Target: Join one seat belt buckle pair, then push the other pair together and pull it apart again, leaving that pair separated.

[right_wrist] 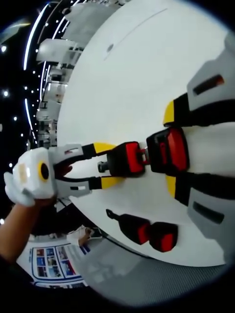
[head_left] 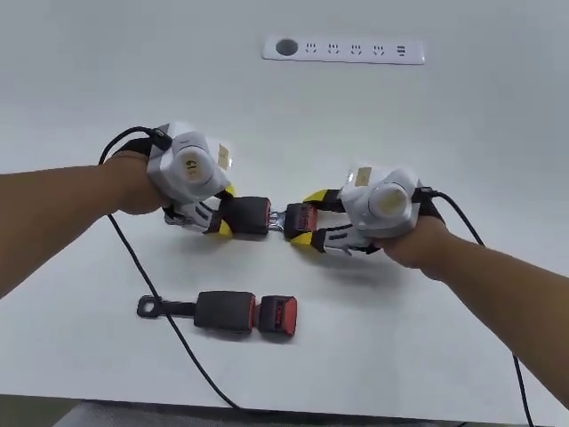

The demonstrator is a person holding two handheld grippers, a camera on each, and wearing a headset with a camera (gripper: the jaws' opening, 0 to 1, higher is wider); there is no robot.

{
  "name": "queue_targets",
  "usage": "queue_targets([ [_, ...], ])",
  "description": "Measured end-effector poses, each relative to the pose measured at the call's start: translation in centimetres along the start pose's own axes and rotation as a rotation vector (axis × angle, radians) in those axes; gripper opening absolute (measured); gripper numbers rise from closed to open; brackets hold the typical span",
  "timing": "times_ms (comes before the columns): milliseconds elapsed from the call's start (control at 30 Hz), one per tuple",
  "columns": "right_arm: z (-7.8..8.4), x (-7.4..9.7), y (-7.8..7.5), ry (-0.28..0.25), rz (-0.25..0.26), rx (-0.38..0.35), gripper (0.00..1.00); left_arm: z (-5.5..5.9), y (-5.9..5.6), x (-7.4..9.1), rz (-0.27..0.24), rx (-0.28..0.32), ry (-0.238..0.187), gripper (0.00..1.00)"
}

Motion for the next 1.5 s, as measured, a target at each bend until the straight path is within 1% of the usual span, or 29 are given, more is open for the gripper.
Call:
queue_targets([
  [100,0.1,0.1,0.0,-0.001,-0.001,0.002,0.36,0.0,-0.1,0.0,-0.002,0.006,0.000,0.32],
  [300,0.9,1.2,-0.1,0.003,0.000,0.002,0.36,-0.2,0.0,0.0,0.001,0.005,0.014,0.32],
  [533,2.2,2.9,-0.2,0.008,0.007,-0.001,0.36,-0.2,0.0,0.0,0.000,0.008,0.022,0.32],
  [733,3.0,4.6,-0.1,0.008,0.011,-0.011,0.37,-0.3,0.0,0.0,-0.002,0.011,0.031,0.32],
  [833,3.4,5.3,-0.3,0.014,0.017,-0.014,0.37,-0.3,0.0,0.0,-0.003,0.011,0.036,0.32],
  [1067,4.9,7.1,-0.7,0.035,0.034,-0.035,0.37,-0.4,0.0,0.0,-0.004,0.016,0.036,0.32],
  [1167,5.6,7.8,-0.8,0.035,0.044,-0.035,0.37,-0.4,-0.1,0.1,-0.005,0.017,0.036,0.32],
  [1367,6.3,8.9,-0.9,0.042,0.056,-0.048,0.37,-0.3,-0.1,0.1,-0.005,0.020,0.036,0.32],
  [1500,6.6,9.5,-1.0,0.048,0.058,-0.048,0.37,-0.3,-0.1,0.1,-0.005,0.021,0.037,0.32],
])
Point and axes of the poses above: the centre of the closed fingertips' face, and the gripper's own axes: x roughly backward along the fingers, y roughly to its left, z roughly out of its underside, the point moved 5 cm from there along x, roughly backward along the fingers
